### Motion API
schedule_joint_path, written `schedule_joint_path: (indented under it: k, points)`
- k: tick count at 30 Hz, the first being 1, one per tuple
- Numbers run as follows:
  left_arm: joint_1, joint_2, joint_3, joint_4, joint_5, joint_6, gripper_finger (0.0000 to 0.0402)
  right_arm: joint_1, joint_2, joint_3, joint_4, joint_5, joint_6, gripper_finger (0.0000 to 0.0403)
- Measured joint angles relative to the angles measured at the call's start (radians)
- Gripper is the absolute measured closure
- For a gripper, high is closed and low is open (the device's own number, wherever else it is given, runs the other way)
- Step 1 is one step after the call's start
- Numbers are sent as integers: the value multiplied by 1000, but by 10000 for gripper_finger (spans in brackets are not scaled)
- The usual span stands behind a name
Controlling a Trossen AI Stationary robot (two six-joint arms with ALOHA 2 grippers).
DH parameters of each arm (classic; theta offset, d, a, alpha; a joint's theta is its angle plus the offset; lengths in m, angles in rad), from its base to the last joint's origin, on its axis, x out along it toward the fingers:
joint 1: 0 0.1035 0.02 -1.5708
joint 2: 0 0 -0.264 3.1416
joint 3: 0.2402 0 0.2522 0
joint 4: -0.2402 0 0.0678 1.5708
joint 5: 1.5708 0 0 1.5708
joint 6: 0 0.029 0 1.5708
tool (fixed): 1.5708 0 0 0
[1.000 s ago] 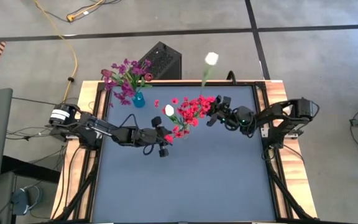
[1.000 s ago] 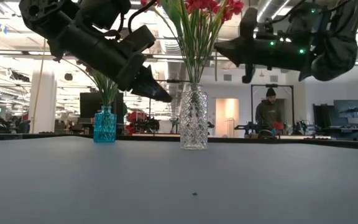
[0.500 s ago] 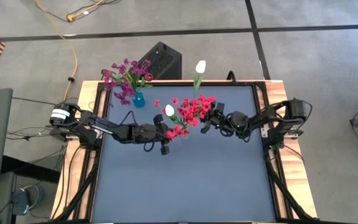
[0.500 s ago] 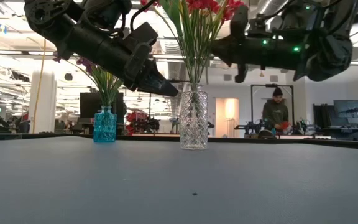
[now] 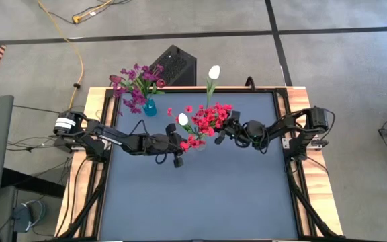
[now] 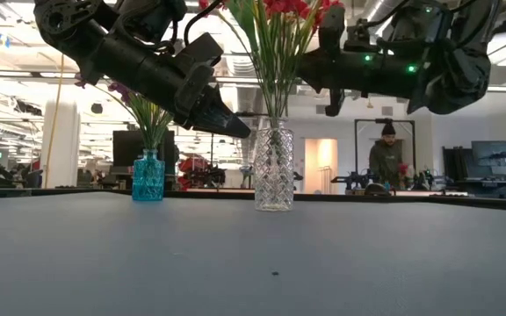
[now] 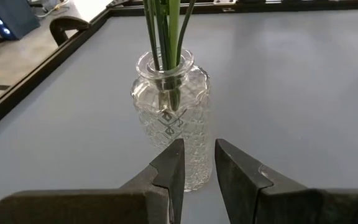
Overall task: Sort flowers into vase by color
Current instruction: Put the white tulip into the transparent vase
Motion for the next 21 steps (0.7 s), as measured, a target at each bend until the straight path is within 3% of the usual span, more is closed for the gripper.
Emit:
schedule_joint_path:
  k: [9,21]
  points:
    - [0,0,0,1,-1,1,324,16,0,4,0,61,8,386]
    - [0,0,0,8,-1,1,324,49,68,75,0,63,-44,386]
